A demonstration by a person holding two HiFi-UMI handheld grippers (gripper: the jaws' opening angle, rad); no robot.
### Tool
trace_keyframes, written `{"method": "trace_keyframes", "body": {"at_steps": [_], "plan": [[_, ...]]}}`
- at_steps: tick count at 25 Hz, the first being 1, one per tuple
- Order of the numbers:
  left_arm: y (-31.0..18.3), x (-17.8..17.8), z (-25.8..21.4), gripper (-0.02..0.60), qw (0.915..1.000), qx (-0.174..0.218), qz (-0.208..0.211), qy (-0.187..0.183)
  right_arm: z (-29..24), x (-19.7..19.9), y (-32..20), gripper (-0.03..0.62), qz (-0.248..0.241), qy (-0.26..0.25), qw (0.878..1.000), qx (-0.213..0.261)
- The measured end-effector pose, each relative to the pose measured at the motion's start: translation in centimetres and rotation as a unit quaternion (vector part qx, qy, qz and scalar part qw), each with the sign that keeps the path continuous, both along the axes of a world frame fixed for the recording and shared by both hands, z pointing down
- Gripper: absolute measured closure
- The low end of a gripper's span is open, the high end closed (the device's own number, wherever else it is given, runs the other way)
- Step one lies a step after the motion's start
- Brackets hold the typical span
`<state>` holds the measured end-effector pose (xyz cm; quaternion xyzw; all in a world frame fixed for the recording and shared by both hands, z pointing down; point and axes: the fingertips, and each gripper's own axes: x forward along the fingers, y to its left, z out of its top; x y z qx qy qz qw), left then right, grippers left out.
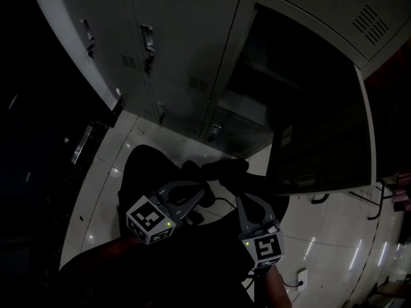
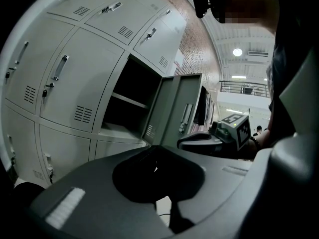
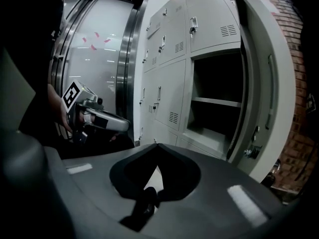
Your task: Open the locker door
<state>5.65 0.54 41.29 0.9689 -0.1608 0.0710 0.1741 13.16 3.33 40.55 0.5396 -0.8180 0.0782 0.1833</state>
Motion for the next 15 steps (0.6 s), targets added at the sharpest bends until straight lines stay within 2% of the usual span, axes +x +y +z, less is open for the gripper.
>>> {"method": "trace_keyframes", "body": {"at_steps": [15], "plan": [[-0.09,-0.01,0.06,0.571,1.0,-0.003,-0.003,0.001,0.0,-0.26,0.07,0.592,0.0,-0.009,1.0,-0.001]]}}
